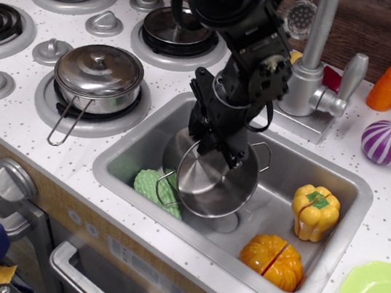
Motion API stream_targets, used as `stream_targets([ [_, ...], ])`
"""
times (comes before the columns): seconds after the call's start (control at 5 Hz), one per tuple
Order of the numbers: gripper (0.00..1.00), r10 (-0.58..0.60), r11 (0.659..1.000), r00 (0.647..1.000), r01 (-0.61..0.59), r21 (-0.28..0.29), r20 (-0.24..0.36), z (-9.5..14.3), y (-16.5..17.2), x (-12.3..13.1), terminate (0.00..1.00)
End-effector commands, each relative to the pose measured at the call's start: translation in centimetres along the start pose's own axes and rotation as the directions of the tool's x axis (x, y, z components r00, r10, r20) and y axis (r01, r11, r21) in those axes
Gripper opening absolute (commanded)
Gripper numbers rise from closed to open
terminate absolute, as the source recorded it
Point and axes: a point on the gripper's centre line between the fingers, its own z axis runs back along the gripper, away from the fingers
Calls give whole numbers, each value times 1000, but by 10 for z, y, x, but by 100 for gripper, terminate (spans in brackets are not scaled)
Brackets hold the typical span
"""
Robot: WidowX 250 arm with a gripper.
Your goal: Flip pot upright in sink
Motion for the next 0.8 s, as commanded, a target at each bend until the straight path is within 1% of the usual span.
stream_targets([
  [0.0,0,-34,996,998,29,-82,-54,7,7,-6,0],
  [0.2,0,-48,992,996,39,-121,-72,9,11,-7,0],
  [0.4,0,-70,996,995,65,-63,-77,6,11,-8,0],
  [0.6,0,-123,992,987,126,20,-107,3,14,-11,0],
])
